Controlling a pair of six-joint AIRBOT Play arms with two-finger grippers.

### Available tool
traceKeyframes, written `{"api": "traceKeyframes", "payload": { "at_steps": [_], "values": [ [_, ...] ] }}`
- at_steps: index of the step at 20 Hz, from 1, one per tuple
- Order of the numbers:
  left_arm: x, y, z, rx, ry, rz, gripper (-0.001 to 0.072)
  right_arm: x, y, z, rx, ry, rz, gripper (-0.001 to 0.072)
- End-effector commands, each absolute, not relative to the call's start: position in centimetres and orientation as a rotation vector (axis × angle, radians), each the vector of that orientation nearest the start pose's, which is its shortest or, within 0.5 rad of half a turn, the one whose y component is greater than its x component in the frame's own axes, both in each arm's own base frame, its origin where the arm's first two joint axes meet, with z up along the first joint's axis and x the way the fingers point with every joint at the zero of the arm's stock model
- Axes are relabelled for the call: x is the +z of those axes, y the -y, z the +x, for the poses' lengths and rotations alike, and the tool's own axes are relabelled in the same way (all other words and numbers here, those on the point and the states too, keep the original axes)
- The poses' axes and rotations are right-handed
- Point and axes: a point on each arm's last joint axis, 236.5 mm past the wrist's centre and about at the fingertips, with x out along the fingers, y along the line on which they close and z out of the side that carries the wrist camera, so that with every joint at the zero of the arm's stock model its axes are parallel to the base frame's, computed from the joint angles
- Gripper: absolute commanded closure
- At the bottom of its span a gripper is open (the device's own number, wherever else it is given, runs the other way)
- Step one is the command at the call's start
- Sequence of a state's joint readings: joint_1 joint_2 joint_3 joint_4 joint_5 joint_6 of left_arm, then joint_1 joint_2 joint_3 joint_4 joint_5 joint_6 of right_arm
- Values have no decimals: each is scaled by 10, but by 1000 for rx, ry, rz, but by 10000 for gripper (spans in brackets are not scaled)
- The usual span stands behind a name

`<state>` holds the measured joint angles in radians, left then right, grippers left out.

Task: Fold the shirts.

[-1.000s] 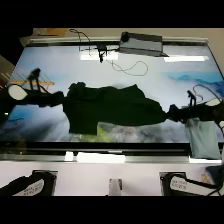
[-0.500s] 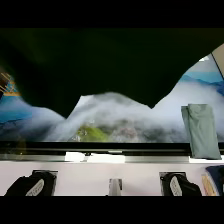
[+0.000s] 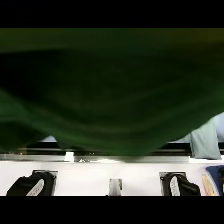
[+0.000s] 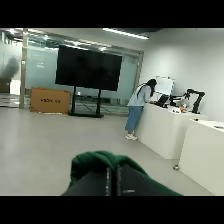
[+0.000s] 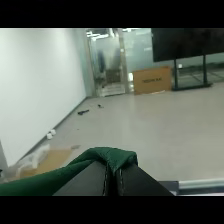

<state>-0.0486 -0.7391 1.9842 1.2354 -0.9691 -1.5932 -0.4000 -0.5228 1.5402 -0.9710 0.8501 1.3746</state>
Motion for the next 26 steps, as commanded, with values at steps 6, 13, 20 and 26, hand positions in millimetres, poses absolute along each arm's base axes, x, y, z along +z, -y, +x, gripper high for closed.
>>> {"api": "traceKeyframes", "payload": {
  "at_steps": [6, 13, 20, 26],
  "values": [
    [288, 76, 363, -244, -754, -145, 673, 264, 57, 322, -49, -714, 17, 687],
    [90, 81, 474, -178, -982, -252, 672, 26, 7, 446, 53, -1149, 113, 686],
    [100, 74, 583, -119, -608, -386, 672, 84, 44, 576, -163, -508, 481, 686],
    [-2, 82, 577, -85, -844, -454, 671, -10, 35, 556, -197, -790, 491, 685]
  ]
}}
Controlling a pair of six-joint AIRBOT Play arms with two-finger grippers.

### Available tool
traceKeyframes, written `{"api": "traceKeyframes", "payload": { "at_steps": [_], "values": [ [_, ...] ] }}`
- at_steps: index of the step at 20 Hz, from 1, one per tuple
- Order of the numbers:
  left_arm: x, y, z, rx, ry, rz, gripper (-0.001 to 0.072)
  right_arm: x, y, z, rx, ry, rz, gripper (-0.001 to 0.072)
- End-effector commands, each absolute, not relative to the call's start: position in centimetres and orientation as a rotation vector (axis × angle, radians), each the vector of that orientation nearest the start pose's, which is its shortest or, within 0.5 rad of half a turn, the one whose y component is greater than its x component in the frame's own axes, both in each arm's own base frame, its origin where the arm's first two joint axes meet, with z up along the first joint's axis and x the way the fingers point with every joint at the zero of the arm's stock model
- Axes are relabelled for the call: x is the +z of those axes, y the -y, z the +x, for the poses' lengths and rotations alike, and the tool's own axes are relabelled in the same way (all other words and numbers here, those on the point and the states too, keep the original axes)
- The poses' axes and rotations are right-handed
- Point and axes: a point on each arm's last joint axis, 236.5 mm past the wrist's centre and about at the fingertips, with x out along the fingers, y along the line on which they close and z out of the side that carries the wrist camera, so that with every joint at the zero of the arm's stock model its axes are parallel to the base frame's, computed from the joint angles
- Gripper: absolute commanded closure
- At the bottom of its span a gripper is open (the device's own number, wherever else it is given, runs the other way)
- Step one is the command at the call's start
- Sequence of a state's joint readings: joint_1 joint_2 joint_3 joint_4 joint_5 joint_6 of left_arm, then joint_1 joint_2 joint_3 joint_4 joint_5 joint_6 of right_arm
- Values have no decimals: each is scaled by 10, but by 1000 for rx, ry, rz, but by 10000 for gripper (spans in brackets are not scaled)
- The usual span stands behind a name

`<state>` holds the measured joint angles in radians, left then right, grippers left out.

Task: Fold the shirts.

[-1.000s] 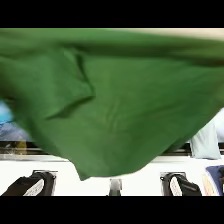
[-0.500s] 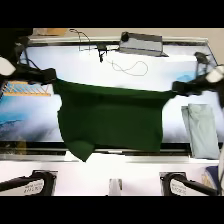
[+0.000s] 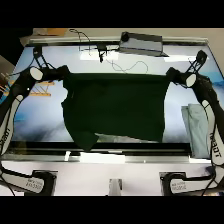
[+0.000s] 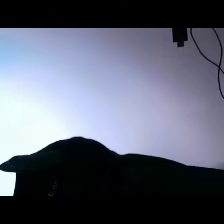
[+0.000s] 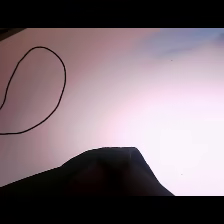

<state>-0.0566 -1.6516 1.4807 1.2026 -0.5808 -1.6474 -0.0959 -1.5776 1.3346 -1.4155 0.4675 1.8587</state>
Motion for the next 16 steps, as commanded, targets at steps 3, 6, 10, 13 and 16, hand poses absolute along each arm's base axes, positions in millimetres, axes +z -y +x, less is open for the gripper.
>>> {"api": "traceKeyframes", "payload": {
  "at_steps": [3, 6, 10, 13, 16],
  "values": [
    [-14, 88, 557, -169, -941, -306, 671, -18, 30, 538, -169, -886, 424, 684],
    [-20, 72, 517, -225, -1140, -59, 672, -13, 21, 502, -61, -1025, 243, 685],
    [-54, 64, 460, -237, -1416, -16, 672, -59, 8, 431, -40, -1361, 252, 685],
    [-79, 64, 444, -172, -1522, -96, 666, -86, 3, 413, -37, -1447, 278, 683],
    [-68, 68, 443, -156, -1528, -144, 128, -72, -2, 418, -20, -1422, 296, 276]
  ]
}}
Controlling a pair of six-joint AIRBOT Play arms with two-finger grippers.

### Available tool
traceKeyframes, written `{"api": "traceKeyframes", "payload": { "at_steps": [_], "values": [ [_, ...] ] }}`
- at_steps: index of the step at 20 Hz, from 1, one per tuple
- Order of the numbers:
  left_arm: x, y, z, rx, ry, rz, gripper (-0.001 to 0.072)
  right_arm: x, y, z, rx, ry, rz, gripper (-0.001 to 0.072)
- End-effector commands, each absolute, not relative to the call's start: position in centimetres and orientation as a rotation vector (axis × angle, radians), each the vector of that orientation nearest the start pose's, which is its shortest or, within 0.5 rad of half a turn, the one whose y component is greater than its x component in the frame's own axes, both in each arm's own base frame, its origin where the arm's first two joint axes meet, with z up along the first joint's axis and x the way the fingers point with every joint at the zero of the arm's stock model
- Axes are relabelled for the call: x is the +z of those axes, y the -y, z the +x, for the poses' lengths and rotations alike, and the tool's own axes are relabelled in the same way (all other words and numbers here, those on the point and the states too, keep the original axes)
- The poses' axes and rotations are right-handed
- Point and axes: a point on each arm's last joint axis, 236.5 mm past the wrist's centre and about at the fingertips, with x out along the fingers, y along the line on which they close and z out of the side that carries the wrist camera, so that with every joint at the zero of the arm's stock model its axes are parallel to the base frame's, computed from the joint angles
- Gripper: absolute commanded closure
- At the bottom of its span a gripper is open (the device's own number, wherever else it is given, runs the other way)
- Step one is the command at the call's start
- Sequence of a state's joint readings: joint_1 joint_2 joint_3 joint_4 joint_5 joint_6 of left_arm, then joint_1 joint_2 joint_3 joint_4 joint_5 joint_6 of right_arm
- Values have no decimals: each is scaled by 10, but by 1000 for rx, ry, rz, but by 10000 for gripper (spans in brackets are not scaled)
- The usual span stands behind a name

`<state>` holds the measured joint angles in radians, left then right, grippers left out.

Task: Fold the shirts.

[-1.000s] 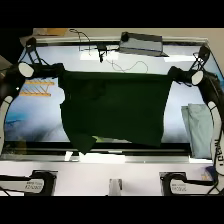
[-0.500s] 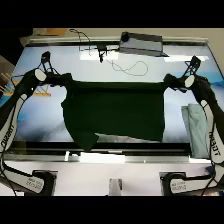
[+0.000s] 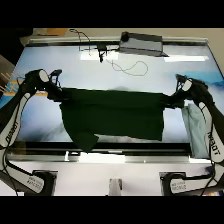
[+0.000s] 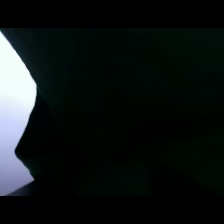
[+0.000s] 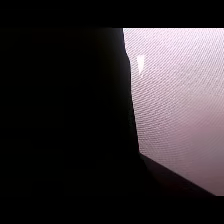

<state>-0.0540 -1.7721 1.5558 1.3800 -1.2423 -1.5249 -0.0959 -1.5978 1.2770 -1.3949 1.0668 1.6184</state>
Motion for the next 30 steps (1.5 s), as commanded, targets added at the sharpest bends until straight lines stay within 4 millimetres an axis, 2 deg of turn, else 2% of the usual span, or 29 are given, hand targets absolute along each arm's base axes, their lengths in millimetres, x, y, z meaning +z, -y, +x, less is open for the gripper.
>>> {"api": "traceKeyframes", "payload": {
  "at_steps": [1, 2, 3, 5, 6, 7, 9, 10, 12, 15, 18, 20, 21, 22, 23, 24, 26, 28, 30],
  "values": [
    [-57, 64, 440, -173, -1533, -129, 127, -60, -1, 417, 4, -1420, 258, 257],
    [-47, 58, 436, -186, -1536, -118, 130, -49, 3, 413, 18, -1428, 215, 256],
    [-37, 48, 429, -186, -1546, -119, 170, -40, 12, 405, 14, -1441, 180, 253],
    [-22, 29, 405, -162, -1583, -173, 173, -27, 28, 383, -11, -1491, 252, 256],
    [-22, 23, 387, -156, -1602, -204, 173, -25, 35, 372, -19, -1512, 310, 257],
    [-28, 19, 364, -154, -1622, -240, 173, -26, 42, 358, -30, -1538, 360, 257],
    [-46, 31, 319, -171, -1619, -362, 173, -31, 48, 335, -25, -1565, 403, 257],
    [-58, 42, 301, -192, -1590, -414, 173, -34, 48, 326, -26, -1576, 411, 257],
    [-78, 56, 283, -174, -1542, -506, 173, -38, 41, 312, -16, -1597, 419, 257],
    [-95, 75, 280, -164, -1519, -645, 173, -38, 27, 299, 28, -1607, 447, 253],
    [-101, 83, 285, -182, -1509, -616, 174, -43, 23, 285, 23, -1611, 451, 249],
    [-106, 87, 287, -184, -1505, -603, 202, -53, 20, 276, 20, -1632, 461, 242],
    [-109, 90, 285, -190, -1520, -597, 202, -58, 18, 270, 20, -1647, 468, 211],
    [-112, 94, 282, -199, -1538, -590, 207, -63, 16, 264, 20, -1664, 476, 211],
    [-113, 96, 280, -205, -1546, -584, 318, -66, 15, 260, 21, -1676, 480, 211],
    [-113, 97, 280, -207, -1546, -582, 471, -69, 13, 256, 21, -1686, 484, 211],
    [-111, 96, 280, -216, -1543, -576, 666, -75, 11, 249, 35, -1707, 480, 210],
    [-110, 95, 278, -237, -1547, -563, 672, -82, 7, 243, 35, -1716, 495, 209],
    [-109, 95, 277, -240, -1552, -564, 671, -91, -5, 243, 43, -1693, 559, 207]
  ]
}}
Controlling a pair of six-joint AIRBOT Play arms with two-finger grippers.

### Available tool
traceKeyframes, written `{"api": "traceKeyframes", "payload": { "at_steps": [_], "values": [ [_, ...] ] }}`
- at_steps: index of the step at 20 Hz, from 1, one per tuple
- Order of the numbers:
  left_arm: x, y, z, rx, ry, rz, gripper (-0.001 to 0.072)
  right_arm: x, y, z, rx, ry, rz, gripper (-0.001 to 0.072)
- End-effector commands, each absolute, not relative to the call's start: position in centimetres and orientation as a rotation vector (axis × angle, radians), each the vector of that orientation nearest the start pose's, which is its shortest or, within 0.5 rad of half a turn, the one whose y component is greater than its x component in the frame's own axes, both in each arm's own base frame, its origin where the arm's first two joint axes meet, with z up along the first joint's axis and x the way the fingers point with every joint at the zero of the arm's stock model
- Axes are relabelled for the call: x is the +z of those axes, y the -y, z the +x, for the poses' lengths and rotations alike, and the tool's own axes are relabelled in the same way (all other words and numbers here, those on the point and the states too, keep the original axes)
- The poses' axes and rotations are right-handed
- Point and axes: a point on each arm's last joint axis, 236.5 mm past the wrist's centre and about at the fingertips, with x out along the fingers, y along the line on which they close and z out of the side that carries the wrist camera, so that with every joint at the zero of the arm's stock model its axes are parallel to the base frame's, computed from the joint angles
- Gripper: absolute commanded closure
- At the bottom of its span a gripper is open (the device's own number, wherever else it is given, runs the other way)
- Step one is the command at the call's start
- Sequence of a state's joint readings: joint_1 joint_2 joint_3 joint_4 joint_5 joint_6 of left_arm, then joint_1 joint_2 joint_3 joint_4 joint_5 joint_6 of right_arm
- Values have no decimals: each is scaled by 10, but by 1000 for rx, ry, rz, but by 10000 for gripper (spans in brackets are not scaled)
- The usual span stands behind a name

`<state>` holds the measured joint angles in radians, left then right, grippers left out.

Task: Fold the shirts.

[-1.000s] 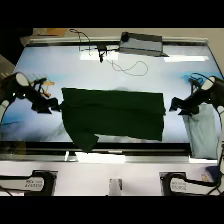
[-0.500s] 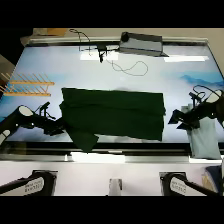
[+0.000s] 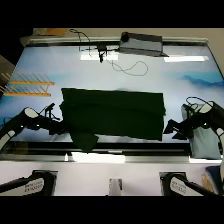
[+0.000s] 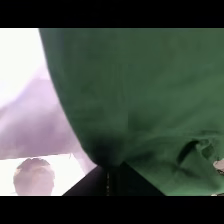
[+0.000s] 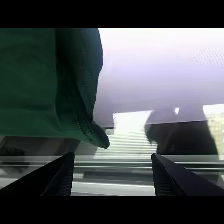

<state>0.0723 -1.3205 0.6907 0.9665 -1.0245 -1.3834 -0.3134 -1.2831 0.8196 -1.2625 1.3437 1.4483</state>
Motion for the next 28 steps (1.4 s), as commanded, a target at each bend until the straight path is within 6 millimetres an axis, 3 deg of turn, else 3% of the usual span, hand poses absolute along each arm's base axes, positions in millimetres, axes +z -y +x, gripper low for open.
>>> {"api": "traceKeyframes", "payload": {
  "at_steps": [1, 6, 9, 10, 12, 13, 16, 18, 21, 23, 25, 28],
  "values": [
    [-109, 95, 277, -240, -1549, -564, 671, -96, -9, 244, 42, -1681, 586, 206],
    [-102, 95, 280, -245, -1526, -558, 672, -107, -30, 250, 69, -1618, 698, 208],
    [-100, 95, 280, -246, -1520, -557, 671, -113, -29, 254, 52, -1602, 708, 212],
    [-100, 95, 279, -248, -1523, -557, 671, -113, -32, 255, 55, -1601, 728, 255],
    [-99, 95, 279, -250, -1524, -557, 671, -113, -33, 261, 52, -1581, 747, 568],
    [-98, 95, 279, -250, -1520, -556, 671, -112, -34, 262, 56, -1574, 756, 683],
    [-74, 94, 297, -329, -1442, -470, 672, -89, -35, 279, 170, -1519, 675, 686],
    [-39, 83, 323, -374, -1369, -379, 672, -50, -25, 315, 212, -1405, 599, 686],
    [32, 76, 384, -391, -1183, -320, 673, 19, -1, 395, 117, -1147, 589, 687],
    [59, 81, 425, -398, -1108, -305, 673, 42, -5, 438, 119, -1036, 554, 687],
    [61, 86, 463, -399, -1097, -316, 673, 33, -17, 472, 128, -1014, 540, 686],
    [25, 87, 500, -391, -1208, -383, 672, -11, -11, 505, 54, -1060, 637, 686]
  ]
}}
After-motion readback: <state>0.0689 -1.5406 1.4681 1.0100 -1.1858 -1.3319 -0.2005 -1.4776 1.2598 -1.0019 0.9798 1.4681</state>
